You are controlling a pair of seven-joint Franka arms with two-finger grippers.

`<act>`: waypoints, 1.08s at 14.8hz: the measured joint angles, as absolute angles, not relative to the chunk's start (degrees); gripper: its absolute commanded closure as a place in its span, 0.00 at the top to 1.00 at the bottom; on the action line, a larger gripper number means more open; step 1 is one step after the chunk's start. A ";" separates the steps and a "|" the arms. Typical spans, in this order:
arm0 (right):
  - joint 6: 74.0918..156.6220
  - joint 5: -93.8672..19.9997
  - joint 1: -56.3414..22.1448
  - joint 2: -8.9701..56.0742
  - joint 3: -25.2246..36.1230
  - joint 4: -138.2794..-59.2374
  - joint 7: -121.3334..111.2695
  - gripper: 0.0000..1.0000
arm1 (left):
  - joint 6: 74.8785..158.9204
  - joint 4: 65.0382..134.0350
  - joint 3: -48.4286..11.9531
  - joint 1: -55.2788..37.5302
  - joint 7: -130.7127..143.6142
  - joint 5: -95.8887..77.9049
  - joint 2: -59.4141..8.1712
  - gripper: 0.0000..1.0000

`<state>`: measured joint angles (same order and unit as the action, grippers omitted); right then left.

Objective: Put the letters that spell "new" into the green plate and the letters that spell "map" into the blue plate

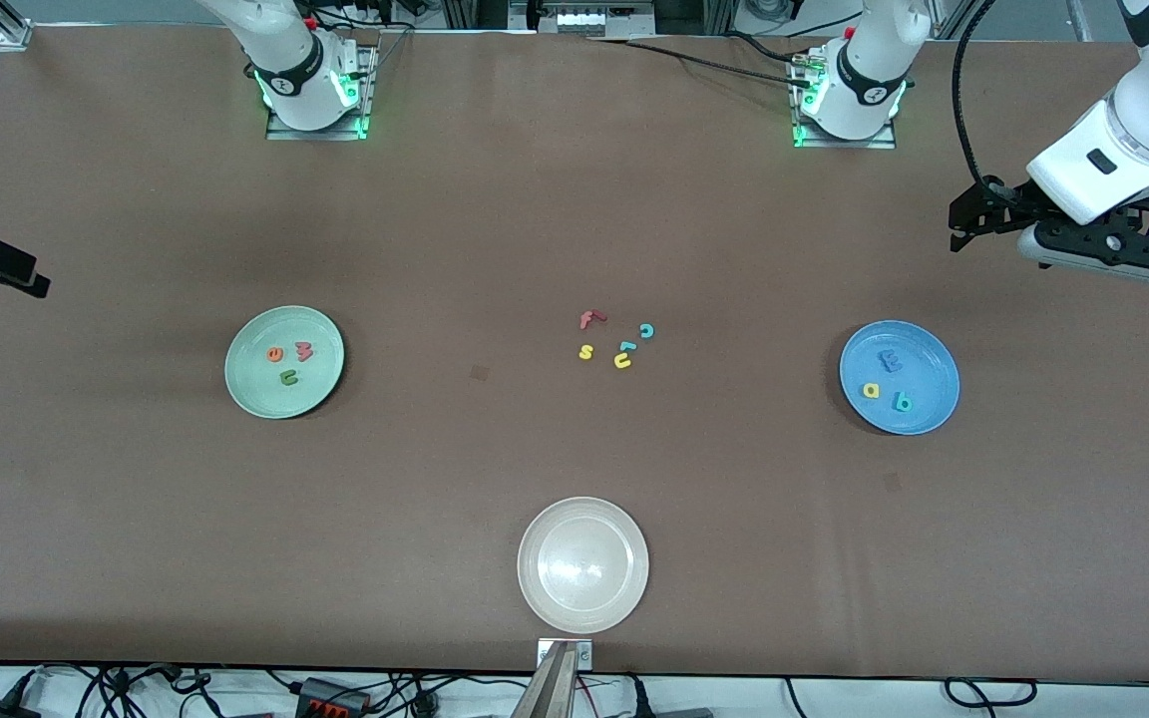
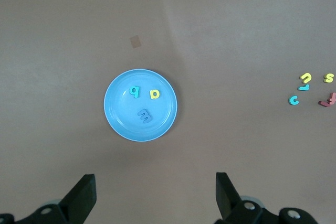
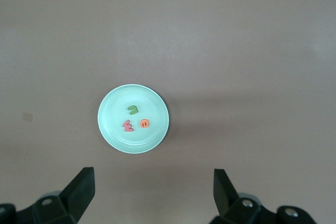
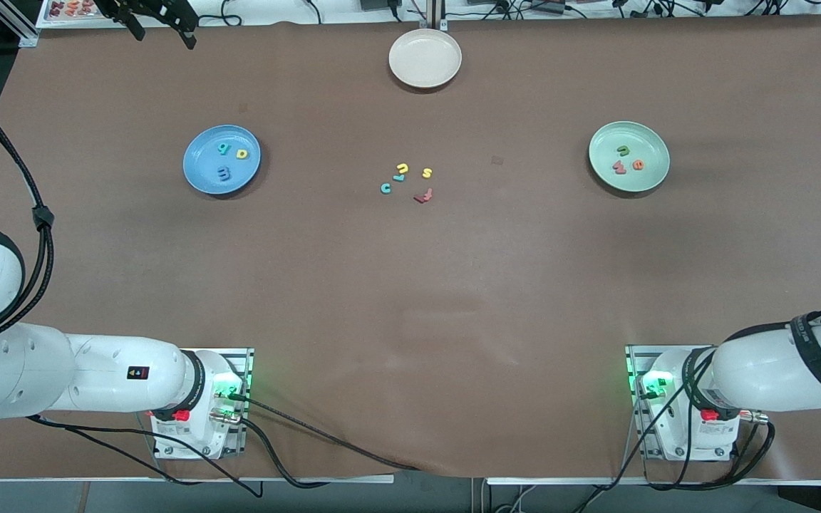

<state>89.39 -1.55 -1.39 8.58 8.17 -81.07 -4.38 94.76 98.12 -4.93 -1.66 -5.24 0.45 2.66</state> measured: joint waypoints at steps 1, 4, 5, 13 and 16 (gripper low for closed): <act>89.20 -1.26 -0.03 7.98 6.56 -81.41 -4.25 1.00 | 94.71 98.12 -4.93 -1.65 -5.24 0.45 2.67 1.00; 89.02 -1.15 0.77 7.50 5.64 -82.30 -3.89 1.00 | 94.68 98.01 -4.93 -1.64 -5.26 0.45 2.67 1.00; 89.00 -1.14 0.85 7.51 5.64 -82.62 -3.75 1.00 | 94.68 97.93 -4.93 -1.64 -5.28 0.45 2.67 1.00; 89.04 -1.02 2.46 7.66 5.62 -83.44 -3.05 1.00 | 94.68 97.86 -4.93 -1.62 -5.31 0.45 2.67 1.00; 89.04 -1.02 3.25 7.74 5.62 -83.50 -2.39 1.00 | 94.68 97.86 -4.93 -1.62 -5.32 0.45 2.67 1.00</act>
